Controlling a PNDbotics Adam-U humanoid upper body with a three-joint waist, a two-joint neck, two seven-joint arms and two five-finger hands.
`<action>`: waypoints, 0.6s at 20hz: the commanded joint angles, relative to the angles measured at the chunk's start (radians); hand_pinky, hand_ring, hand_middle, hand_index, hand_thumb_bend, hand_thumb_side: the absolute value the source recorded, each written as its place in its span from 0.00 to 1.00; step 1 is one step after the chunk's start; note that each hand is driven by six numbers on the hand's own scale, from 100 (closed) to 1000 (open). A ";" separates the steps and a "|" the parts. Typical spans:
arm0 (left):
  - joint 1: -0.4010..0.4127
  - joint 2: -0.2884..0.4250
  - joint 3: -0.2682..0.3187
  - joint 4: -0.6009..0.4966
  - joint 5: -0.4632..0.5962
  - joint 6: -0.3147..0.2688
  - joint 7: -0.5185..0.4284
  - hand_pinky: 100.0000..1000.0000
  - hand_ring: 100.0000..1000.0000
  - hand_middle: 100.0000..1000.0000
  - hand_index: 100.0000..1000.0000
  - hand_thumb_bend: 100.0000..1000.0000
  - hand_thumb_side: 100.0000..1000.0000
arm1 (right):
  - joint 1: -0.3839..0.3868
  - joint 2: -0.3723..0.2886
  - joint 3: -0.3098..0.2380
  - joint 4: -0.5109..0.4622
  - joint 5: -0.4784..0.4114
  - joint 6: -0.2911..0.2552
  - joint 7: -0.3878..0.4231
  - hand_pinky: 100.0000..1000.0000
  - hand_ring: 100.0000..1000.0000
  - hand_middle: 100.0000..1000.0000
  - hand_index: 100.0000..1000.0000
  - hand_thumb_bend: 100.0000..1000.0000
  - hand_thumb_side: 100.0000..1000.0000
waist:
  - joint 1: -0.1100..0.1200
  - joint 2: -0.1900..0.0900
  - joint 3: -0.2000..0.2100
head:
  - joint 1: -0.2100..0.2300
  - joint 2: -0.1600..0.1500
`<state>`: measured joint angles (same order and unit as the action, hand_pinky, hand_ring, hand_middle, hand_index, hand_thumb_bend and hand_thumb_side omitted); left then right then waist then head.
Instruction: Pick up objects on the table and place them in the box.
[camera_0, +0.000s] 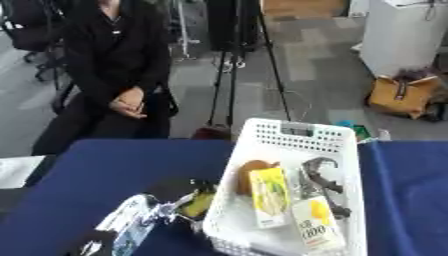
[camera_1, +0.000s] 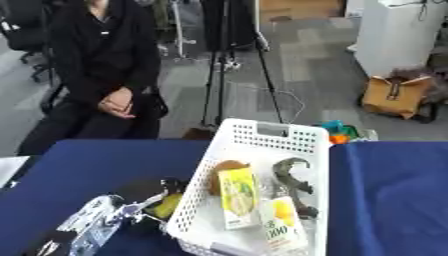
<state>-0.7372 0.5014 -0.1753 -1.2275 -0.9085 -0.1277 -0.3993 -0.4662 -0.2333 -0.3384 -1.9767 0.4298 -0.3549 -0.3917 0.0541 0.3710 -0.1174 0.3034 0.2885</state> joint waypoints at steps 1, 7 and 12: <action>0.000 0.034 -0.007 -0.032 -0.003 0.008 -0.016 0.37 0.67 0.63 0.80 0.00 0.18 | -0.008 -0.013 -0.003 -0.023 -0.007 0.002 0.001 0.55 0.48 0.43 0.62 0.00 0.88 | -0.002 -0.025 0.001 | -0.003 -0.002; 0.002 0.044 0.005 -0.099 -0.043 0.031 -0.007 0.39 0.67 0.63 0.81 0.00 0.19 | -0.007 -0.012 -0.003 -0.023 -0.009 0.003 0.001 0.55 0.48 0.43 0.62 0.00 0.88 | -0.001 -0.028 0.003 | -0.005 -0.002; 0.002 0.050 0.019 -0.152 -0.062 0.046 -0.001 0.39 0.67 0.63 0.80 0.00 0.20 | -0.006 -0.012 -0.003 -0.023 -0.009 0.002 0.001 0.55 0.48 0.43 0.62 0.00 0.88 | 0.000 -0.029 0.004 | -0.005 -0.002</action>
<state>-0.7235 0.5120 -0.1732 -1.3492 -0.9630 -0.0880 -0.4031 -0.4655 -0.2332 -0.3384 -1.9767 0.4297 -0.3536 -0.3904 0.0548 0.3707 -0.1151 0.2994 0.2888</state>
